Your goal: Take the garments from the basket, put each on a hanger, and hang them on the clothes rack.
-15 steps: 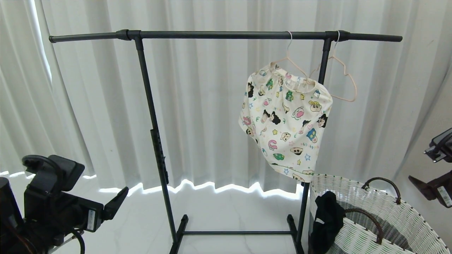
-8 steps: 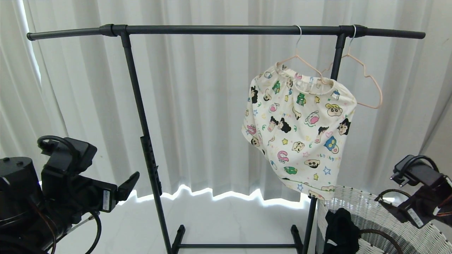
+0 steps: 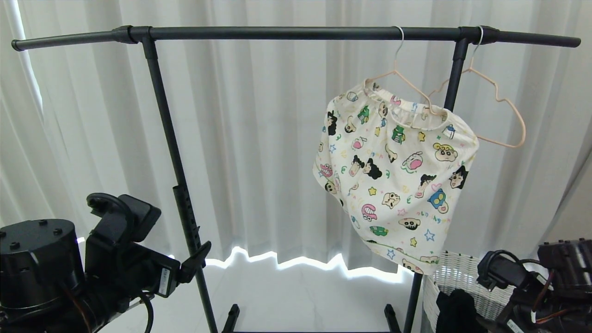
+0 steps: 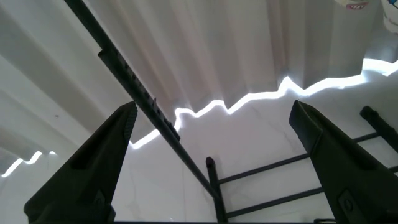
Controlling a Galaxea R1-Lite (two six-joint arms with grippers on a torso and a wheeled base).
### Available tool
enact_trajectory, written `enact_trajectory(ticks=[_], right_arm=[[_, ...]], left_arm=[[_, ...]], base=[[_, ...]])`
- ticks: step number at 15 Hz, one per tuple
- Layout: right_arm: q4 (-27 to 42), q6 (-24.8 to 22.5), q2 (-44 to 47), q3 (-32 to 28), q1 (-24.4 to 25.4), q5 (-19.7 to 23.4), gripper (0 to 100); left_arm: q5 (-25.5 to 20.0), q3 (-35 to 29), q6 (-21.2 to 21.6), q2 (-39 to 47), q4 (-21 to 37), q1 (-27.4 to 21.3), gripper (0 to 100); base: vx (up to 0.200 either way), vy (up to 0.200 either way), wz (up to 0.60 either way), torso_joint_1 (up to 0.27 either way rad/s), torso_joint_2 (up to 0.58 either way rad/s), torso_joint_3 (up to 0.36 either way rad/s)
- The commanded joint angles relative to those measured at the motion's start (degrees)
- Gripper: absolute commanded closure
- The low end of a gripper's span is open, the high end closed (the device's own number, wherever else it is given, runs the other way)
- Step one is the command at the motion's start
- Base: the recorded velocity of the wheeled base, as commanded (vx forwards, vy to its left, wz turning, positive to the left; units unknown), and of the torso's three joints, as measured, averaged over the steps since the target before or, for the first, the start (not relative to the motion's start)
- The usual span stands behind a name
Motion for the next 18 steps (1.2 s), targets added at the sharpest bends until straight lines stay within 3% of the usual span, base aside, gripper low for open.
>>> enact_trajectory(ticks=[1,4,8,15,16,18], right_arm=[[-2.36,0.05,6.26,2.33,0.17,0.01,0],[-14.05,-0.21,16.54,2.41,0.17,-0.26,0],[-28.55,-0.3,26.83,2.5,0.17,-4.83,0],[-31.45,-0.3,28.15,2.24,0.08,-7.11,0],[-32.85,-0.39,28.15,2.33,0.08,-7.11,100],[-35.14,-1.09,27.79,2.77,0.08,-8.08,100]], left_arm=[[0.04,0.49,-0.02,-0.18,0.0,-0.35,0],[0.04,1.9,-0.02,-0.45,0.0,-0.17,0],[0.04,4.36,-0.02,-2.03,0.0,-0.35,0],[0.04,5.85,-0.02,-3.44,0.0,-0.35,0],[0.04,5.5,-0.02,-3.44,0.0,-0.35,0],[0.04,5.24,-0.02,-3.44,0.0,-0.26,0]], base=[[0.0,0.0,0.0,0.0,0.0,0.0],[0.0,0.0,0.0,0.0,0.0,0.0],[0.0,0.0,0.0,0.0,0.0,0.0],[0.0,0.0,0.0,0.0,0.0,0.0],[0.0,0.0,0.0,0.0,0.0,0.0],[0.0,0.0,0.0,0.0,0.0,0.0]])
